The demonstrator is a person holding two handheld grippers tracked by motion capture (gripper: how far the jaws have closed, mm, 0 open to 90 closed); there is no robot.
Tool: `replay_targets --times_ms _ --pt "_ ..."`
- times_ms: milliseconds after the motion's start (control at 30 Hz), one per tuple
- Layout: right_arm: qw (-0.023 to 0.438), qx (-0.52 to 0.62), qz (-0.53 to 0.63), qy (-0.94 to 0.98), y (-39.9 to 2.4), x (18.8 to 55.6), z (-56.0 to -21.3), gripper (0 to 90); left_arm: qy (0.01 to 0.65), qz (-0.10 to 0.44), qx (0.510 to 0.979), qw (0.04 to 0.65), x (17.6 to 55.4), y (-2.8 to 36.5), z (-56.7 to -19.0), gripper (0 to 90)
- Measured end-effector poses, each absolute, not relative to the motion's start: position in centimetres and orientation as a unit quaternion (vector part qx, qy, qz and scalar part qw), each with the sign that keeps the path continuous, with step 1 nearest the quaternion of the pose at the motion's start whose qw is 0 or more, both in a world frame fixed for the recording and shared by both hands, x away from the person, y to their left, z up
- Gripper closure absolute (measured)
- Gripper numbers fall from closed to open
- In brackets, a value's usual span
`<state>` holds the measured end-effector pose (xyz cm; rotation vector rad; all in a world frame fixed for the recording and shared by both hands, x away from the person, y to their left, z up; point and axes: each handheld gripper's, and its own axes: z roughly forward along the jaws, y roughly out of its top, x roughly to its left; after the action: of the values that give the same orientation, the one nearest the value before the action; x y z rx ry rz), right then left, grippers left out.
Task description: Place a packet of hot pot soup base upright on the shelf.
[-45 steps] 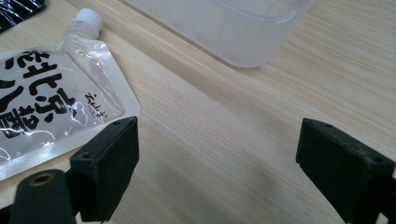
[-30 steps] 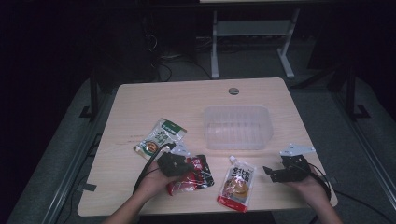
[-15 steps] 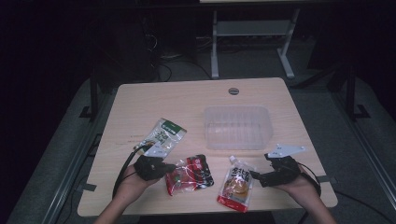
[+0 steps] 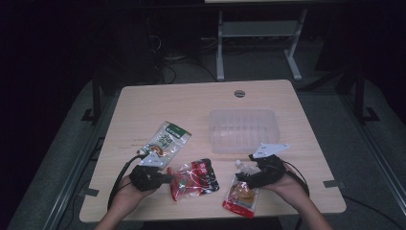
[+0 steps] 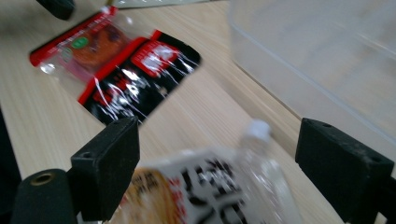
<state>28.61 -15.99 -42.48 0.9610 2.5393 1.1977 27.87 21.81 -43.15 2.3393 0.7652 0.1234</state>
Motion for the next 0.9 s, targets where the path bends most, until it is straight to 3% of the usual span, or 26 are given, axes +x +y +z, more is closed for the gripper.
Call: replay_targets --times_ms 433,900 --pt "0.049 0.273 0.402 0.873 -9.7 30.7 -43.9 15.0 0.289 0.053 0.903 0.313 28.3 21.7 -43.9 89.7" --pt "0.042 0.266 0.395 0.878 -9.2 30.6 -44.4 14.9 0.297 0.038 0.909 0.291 28.7 21.6 -44.8 89.8"
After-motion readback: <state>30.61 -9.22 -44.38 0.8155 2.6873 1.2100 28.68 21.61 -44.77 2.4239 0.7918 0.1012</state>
